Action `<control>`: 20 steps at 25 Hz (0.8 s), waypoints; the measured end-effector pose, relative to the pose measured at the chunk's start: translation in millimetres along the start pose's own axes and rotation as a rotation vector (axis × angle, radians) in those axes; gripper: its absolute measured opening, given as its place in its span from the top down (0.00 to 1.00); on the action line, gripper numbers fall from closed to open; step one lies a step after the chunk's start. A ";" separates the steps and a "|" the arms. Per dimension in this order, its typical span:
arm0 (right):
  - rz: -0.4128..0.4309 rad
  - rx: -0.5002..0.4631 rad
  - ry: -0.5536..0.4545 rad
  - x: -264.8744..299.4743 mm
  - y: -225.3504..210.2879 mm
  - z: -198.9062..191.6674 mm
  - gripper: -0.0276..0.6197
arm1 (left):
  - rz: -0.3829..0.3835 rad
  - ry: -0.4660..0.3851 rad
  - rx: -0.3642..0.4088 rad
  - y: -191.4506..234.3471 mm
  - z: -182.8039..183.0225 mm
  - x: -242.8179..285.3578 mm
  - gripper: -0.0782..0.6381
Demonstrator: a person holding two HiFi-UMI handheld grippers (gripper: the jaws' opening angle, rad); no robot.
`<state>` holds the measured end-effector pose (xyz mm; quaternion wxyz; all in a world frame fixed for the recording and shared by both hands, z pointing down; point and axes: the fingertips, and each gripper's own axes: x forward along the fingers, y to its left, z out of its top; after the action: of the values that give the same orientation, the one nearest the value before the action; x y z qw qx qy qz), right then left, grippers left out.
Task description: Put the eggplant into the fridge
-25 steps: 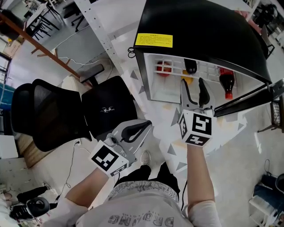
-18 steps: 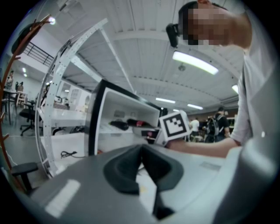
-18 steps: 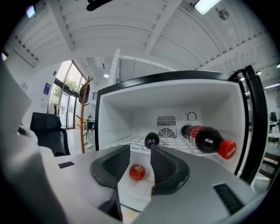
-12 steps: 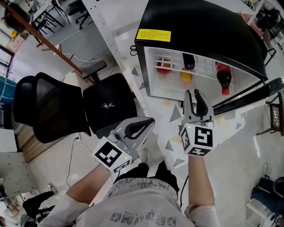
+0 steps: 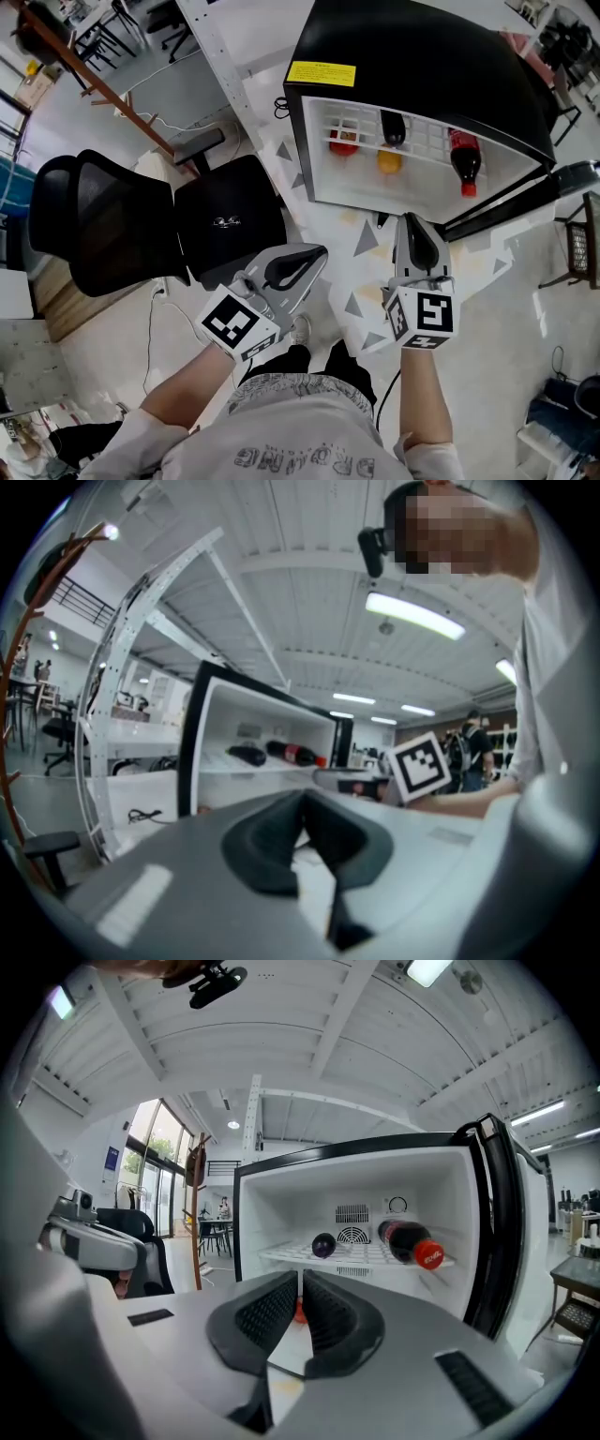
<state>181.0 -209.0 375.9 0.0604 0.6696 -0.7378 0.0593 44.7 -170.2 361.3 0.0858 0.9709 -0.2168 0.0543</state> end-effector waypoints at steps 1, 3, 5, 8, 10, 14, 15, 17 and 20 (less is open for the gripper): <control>0.000 0.000 0.002 -3.9 -0.1 -0.8 0.93 | 0.002 -0.002 0.001 -0.1 0.8 -0.9 0.88; -0.001 0.000 0.005 -11.3 -1.4 -2.2 0.94 | 0.006 -0.007 0.002 0.4 2.6 -2.5 0.88; -0.002 0.001 0.007 -18.2 -3.4 -4.1 0.94 | 0.011 -0.012 0.004 1.3 4.4 -4.1 0.88; 0.000 0.003 0.003 -29.9 -5.4 -6.3 0.95 | 0.016 -0.017 0.006 1.7 6.8 -7.1 0.88; 0.003 0.009 0.005 -38.3 -5.9 -9.5 0.95 | 0.019 -0.020 0.009 1.6 8.6 -9.6 0.88; -0.005 0.032 0.021 -54.5 -8.9 -17.6 0.95 | 0.030 -0.026 0.015 4.3 12.7 -16.4 0.88; -0.010 0.042 0.022 -58.2 -10.3 -18.6 0.95 | 0.033 -0.026 0.016 5.2 13.2 -17.8 0.88; -0.022 0.061 0.020 -64.6 -13.2 -18.9 0.95 | 0.037 -0.025 0.017 6.6 14.1 -20.3 0.88; -0.038 0.074 0.012 -70.2 -15.1 -17.4 0.95 | 0.039 -0.027 0.020 7.5 15.2 -23.1 0.88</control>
<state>202.9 -138.7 381.4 0.0410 0.6850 -0.7219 0.0893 21.7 -170.3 344.2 0.0721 0.9679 -0.2365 0.0449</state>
